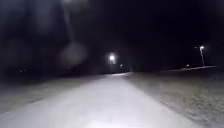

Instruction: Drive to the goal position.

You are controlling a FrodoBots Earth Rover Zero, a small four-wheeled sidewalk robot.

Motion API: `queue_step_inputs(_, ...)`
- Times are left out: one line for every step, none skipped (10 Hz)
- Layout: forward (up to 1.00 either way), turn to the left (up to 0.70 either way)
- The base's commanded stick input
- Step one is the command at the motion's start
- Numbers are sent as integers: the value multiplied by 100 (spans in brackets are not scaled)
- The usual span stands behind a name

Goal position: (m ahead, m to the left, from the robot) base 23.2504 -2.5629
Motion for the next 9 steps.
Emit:
queue_step_inputs(70, 0)
queue_step_inputs(70, 0)
queue_step_inputs(70, 0)
queue_step_inputs(70, 0)
queue_step_inputs(70, 0)
queue_step_inputs(70, 0)
queue_step_inputs(70, 0)
queue_step_inputs(70, 0)
queue_step_inputs(70, 0)
